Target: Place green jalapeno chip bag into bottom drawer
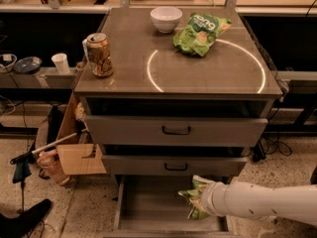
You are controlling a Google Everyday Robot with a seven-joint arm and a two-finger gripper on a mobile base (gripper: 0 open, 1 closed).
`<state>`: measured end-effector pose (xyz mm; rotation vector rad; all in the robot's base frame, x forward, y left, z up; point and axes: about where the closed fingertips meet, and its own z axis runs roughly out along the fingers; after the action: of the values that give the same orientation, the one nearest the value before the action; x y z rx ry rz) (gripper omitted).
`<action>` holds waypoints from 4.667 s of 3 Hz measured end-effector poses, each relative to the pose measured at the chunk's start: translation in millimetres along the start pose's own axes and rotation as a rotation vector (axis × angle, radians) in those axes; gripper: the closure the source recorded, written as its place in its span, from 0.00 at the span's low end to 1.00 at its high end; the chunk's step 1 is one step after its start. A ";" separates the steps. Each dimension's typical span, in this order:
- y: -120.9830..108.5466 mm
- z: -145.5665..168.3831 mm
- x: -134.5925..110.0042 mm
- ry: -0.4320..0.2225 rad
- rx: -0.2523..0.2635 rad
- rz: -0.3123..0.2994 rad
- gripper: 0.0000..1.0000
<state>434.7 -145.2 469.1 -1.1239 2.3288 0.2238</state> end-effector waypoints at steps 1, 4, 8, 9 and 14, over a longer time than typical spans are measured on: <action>3.6 16.6 16.8 0.031 0.023 0.020 1.00; 8.1 62.7 50.2 0.106 0.071 0.060 1.00; -2.2 122.3 33.8 0.126 0.068 0.027 1.00; 3.6 149.1 41.2 0.162 0.037 0.022 1.00; -24.2 196.8 48.1 0.026 -0.047 -0.021 1.00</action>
Offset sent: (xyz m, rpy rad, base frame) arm -0.0089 -0.0051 -0.0802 -0.0907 0.0458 -0.0970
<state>506.9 -120.7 279.8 -1.1805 2.3444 0.2579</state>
